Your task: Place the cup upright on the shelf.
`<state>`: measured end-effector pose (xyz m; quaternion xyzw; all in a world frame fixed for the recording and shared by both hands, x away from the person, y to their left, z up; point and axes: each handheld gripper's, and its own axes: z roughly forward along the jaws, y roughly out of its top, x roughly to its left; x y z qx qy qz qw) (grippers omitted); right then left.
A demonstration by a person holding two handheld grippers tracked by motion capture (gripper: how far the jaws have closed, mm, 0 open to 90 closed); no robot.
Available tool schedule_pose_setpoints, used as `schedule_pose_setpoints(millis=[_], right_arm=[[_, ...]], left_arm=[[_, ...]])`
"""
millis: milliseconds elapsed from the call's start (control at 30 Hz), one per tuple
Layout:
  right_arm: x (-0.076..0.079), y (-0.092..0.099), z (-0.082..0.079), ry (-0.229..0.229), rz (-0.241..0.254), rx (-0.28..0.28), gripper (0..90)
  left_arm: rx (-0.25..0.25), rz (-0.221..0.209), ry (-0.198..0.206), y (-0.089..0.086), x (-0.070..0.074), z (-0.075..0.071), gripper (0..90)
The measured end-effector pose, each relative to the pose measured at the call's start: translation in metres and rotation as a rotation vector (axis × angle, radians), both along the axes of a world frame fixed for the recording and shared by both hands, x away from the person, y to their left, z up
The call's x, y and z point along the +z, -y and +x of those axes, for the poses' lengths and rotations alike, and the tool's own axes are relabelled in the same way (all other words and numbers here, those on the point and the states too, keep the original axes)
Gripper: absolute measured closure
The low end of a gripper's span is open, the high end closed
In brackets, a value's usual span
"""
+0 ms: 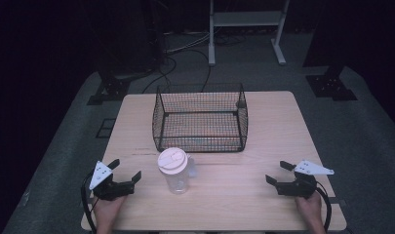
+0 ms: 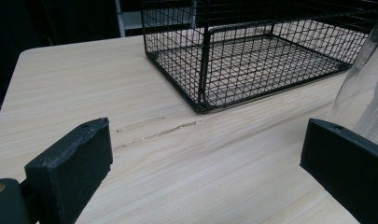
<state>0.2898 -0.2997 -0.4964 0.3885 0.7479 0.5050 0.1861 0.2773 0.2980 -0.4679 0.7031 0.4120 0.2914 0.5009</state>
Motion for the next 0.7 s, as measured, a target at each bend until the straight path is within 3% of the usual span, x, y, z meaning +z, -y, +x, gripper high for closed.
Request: schedule_pose_setpoints(millis=[300,700], right_arm=[[0.0,-0.001,-0.001,0.0,-0.003,0.006,12.8],[0.0,-0.002,-0.001,0.0,-0.014,0.009,12.8]], left_arm=[[-0.014,-0.005,0.008,0.001,0.002,-0.002,1.2],[-0.076,0.0,0.015,0.006,0.013,-0.004,1.1]])
